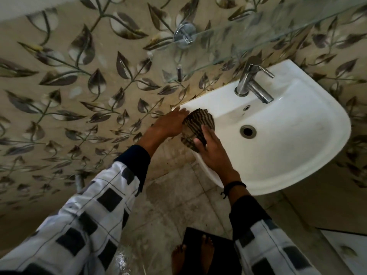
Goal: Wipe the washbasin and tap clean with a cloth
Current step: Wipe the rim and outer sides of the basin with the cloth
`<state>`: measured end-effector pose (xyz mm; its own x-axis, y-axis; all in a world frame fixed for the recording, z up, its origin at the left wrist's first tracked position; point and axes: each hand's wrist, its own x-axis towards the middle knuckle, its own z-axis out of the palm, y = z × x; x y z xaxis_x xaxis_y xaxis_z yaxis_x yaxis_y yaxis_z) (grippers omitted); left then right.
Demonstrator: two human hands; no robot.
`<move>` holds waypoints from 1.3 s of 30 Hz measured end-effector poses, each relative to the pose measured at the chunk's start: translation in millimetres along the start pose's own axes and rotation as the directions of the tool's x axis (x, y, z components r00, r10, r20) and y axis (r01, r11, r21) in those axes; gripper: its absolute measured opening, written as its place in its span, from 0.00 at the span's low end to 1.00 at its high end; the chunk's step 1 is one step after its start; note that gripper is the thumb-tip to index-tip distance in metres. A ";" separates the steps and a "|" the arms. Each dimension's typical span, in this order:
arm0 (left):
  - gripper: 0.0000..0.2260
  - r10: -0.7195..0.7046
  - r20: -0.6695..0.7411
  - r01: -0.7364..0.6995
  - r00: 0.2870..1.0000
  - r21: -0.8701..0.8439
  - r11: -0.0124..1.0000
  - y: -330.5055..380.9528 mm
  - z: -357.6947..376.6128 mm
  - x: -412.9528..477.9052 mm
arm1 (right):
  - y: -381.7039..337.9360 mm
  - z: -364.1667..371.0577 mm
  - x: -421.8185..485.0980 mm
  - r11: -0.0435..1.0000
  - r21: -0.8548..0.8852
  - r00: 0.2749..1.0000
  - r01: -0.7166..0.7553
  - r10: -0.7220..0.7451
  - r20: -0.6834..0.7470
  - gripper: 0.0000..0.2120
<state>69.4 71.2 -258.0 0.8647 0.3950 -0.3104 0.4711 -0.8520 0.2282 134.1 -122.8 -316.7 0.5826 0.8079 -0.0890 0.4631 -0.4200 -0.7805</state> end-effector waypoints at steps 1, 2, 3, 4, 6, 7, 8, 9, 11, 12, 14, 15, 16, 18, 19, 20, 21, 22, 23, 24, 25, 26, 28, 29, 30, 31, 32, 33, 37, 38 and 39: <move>0.24 0.012 -0.009 -0.011 1.000 0.019 1.000 -3.9 2.9 -1.1 | -6.0 3.2 2.9 1.000 0.017 0.999 -0.007 0.006 0.044 0.31; 0.25 0.021 -0.020 -0.020 1.000 0.038 0.999 -7.3 5.9 -1.7 | -11.0 7.2 4.8 1.000 0.027 0.998 -0.015 0.013 0.069 0.31; 0.25 0.033 -0.023 -0.032 0.999 0.053 0.998 -10.5 7.5 -2.4 | -14.6 11.5 5.5 1.000 0.020 0.997 -0.018 0.017 0.071 0.31; 0.26 0.057 -0.021 -0.055 0.998 0.069 0.996 -13.8 8.8 -2.4 | -17.0 15.0 5.2 1.000 0.001 0.998 -0.017 0.017 0.054 0.30; 0.27 0.117 -0.017 -0.114 0.993 0.114 0.987 -19.1 8.8 -1.4 | -19.6 14.9 5.2 0.999 -0.020 0.999 -0.039 0.039 -0.016 0.26; 0.27 0.146 -0.013 -0.143 0.989 0.130 0.981 -21.2 8.1 0.0 | -20.0 12.4 6.1 0.997 -0.007 0.996 -0.072 0.071 -0.051 0.22; 0.26 0.169 -0.010 -0.166 0.986 0.131 0.977 -23.5 7.4 1.7 | -19.7 9.3 7.9 0.995 0.004 0.991 -0.104 0.104 -0.079 0.19; 0.25 0.187 -0.018 -0.184 0.982 0.122 0.975 -25.6 6.4 3.8 | -20.4 6.5 10.2 0.993 -0.007 0.988 -0.120 0.119 -0.098 0.17; 0.26 0.210 -0.053 -0.204 0.976 0.092 0.975 -29.8 5.1 9.4 | -24.8 6.7 14.4 0.990 -0.042 0.984 -0.138 0.132 -0.122 0.14; 0.26 0.218 -0.072 -0.212 0.973 0.078 0.974 -30.9 5.3 13.5 | -28.7 9.7 16.9 0.987 -0.045 0.981 -0.153 0.146 -0.129 0.12; 0.24 0.240 -0.077 -0.236 0.968 0.055 0.970 -29.0 5.8 21.9 | -34.8 19.4 18.2 0.978 -0.083 0.978 -0.193 0.185 -0.096 0.18; 0.24 0.253 -0.059 -0.250 0.966 0.058 0.967 -26.5 7.0 26.3 | -35.1 23.0 15.4 0.969 -0.132 0.977 -0.210 0.204 -0.058 0.22; 0.24 0.267 -0.036 -0.264 0.963 0.074 0.962 -24.2 8.7 30.7 | -33.0 23.4 11.2 0.960 -0.178 0.976 -0.216 0.215 -0.020 0.25; 0.24 0.297 -0.015 -0.294 0.955 0.104 0.950 -22.6 12.8 38.6 | -21.2 20.6 -0.9 0.949 -0.241 0.976 -0.202 0.217 0.036 0.26; 0.24 0.310 -0.017 -0.306 0.951 0.112 0.945 -22.2 15.0 42.3 | -15.2 18.4 -5.1 0.948 -0.248 0.974 -0.199 0.218 0.053 0.26; 0.24 0.327 -0.021 -0.323 0.945 0.111 0.940 -21.8 17.1 45.7 | -11.9 18.0 -5.5 0.950 -0.240 0.973 -0.200 0.222 0.066 0.26; 0.24 0.346 -0.021 -0.342 0.938 0.107 0.934 -19.6 18.0 48.4 | -11.4 19.2 -2.5 0.953 -0.224 0.972 -0.202 0.223 0.073 0.26; 0.24 0.358 -0.020 -0.354 0.934 0.095 0.930 -15.6 18.8 50.4 | -12.8 22.1 0.7 0.958 -0.208 0.974 -0.199 0.217 0.068 0.26; 0.24 0.360 -0.032 -0.357 0.933 0.072 0.931 -10.9 19.4 52.8 | -14.9 26.5 2.7 0.960 -0.210 0.979 -0.184 0.198 0.050 0.27; 0.24 0.348 -0.057 -0.346 0.936 0.036 0.937 -5.6 19.8 54.0 | -16.1 30.7 1.5 0.960 -0.231 0.985 -0.158 0.170 0.029 0.27; 0.24 0.338 -0.092 -0.339 0.937 -0.001 0.941 -1.2 21.4 55.2 | -15.4 32.6 -3.5 0.958 -0.258 0.992 -0.124 0.130 0.006 0.27; 0.24 0.331 -0.129 -0.337 0.935 -0.026 0.941 1.7 22.9 56.6 | -11.4 33.4 -10.3 0.956 -0.282 0.996 -0.085 0.083 -0.018 0.27; 0.24 0.333 -0.165 -0.342 0.929 -0.034 0.939 3.5 27.5 59.9 | 3.5 33.3 -25.4 0.948 -0.317 0.999 -0.033 0.019 -0.050 0.30; 0.24 0.332 -0.171 -0.341 0.928 -0.029 0.939 3.7 29.3 61.8 | 8.2 32.8 -30.3 0.944 -0.327 0.998 -0.036 0.020 -0.053 0.31; 0.24 0.322 -0.175 -0.331 0.931 -0.025 0.943 4.4 30.9 63.3 | 9.2 33.2 -32.0 0.940 -0.336 0.997 -0.061 0.045 -0.056 0.32; 0.24 0.306 -0.182 -0.315 0.934 -0.020 0.949 5.3 31.8 64.1 | 5.7 34.1 -31.7 0.933 -0.348 0.995 -0.095 0.078 -0.065 0.33; 0.24 0.297 -0.186 -0.302 0.937 -0.002 0.953 5.8 32.8 65.7 | -0.9 35.7 -31.4 0.922 -0.366 0.991 -0.127 0.103 -0.083 0.33; 0.24 0.296 -0.183 -0.295 0.937 0.033 0.955 5.5 34.5 67.8 | -6.6 38.1 -33.4 0.912 -0.385 0.989 -0.141 0.108 -0.105 0.32; 0.23 0.262 -0.159 -0.246 0.952 0.114 0.963 6.4 38.1 69.5 | 8.7 30.2 -51.5 0.906 -0.418 0.994 -0.065 0.023 -0.103 0.31; 0.23 0.253 -0.156 -0.237 0.955 0.109 0.965 6.7 37.9 69.5 | 14.1 26.6 -55.3 0.909 -0.412 0.996 -0.070 0.038 -0.085 0.32; 0.23 0.247 -0.157 -0.231 0.956 0.110 0.967 6.9 38.2 69.5 | 16.5 24.4 -57.5 0.910 -0.406 0.996 -0.086 0.066 -0.062 0.32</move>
<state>126.1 79.6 -313.3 0.9705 0.2216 -0.0952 0.2362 -0.9527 0.1911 92.0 -166.1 -339.5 0.6525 0.7509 -0.1018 0.6423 -0.6194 -0.4515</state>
